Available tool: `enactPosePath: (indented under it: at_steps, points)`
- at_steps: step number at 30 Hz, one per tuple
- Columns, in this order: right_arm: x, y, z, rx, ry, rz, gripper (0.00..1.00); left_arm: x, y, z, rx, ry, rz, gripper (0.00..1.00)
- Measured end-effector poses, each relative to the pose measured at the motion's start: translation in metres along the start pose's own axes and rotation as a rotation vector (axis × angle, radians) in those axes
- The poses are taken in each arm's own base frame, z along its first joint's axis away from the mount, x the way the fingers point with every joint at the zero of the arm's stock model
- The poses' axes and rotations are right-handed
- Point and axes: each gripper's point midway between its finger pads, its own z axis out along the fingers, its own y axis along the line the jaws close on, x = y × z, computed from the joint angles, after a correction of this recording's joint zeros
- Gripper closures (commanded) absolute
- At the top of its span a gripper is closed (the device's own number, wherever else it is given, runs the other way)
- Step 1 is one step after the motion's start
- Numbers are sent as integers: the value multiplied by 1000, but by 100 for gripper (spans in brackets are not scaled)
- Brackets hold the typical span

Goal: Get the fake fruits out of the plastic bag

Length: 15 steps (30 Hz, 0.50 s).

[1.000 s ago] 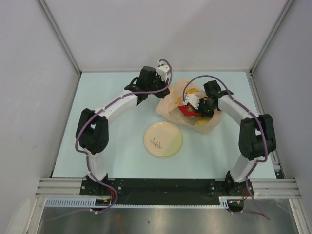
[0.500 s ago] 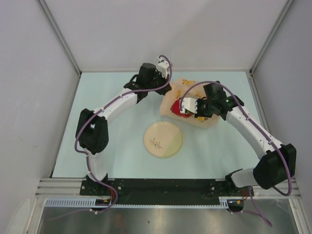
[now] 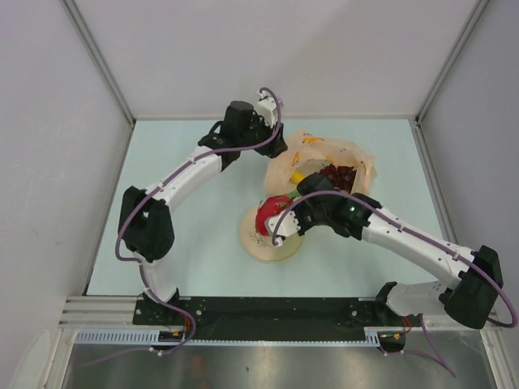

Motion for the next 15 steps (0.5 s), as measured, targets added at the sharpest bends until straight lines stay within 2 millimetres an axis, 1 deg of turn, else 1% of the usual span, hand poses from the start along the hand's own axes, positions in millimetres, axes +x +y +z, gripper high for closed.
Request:
enactPosePath:
  at_steps: [1, 2, 4, 6, 7, 10, 11, 13, 14, 15]
  points:
    - [3, 7, 4, -18, 23, -23, 100, -3, 0, -5, -4, -3, 3, 32]
    - [5, 12, 7, -31, 43, -40, 100, -7, -1, -10, -8, -9, 3, 24]
    - [11, 20, 18, -64, 94, -83, 100, -20, 0, -26, -24, -38, 5, 17]
    - [11, 23, 30, -77, 118, -112, 100, -30, 2, -47, -48, -66, 5, 11]
    - [10, 23, 36, -80, 124, -123, 100, -37, 4, -63, -66, -85, -1, 6]
    - [2, 23, 55, -79, 120, -148, 100, -62, 14, -122, -124, -167, -11, 4]
    - [-1, 23, 61, -79, 112, -153, 100, -66, 17, -143, -145, -197, -13, 3]
    - [-7, 26, 72, -87, 98, -162, 100, -67, 21, -185, -190, -249, -15, 2]
    - [-8, 27, 78, -92, 94, -164, 100, -63, 21, -205, -211, -271, -14, 2]
    - [-12, 31, 86, -104, 84, -170, 100, -55, 17, -219, -221, -278, -12, 2]
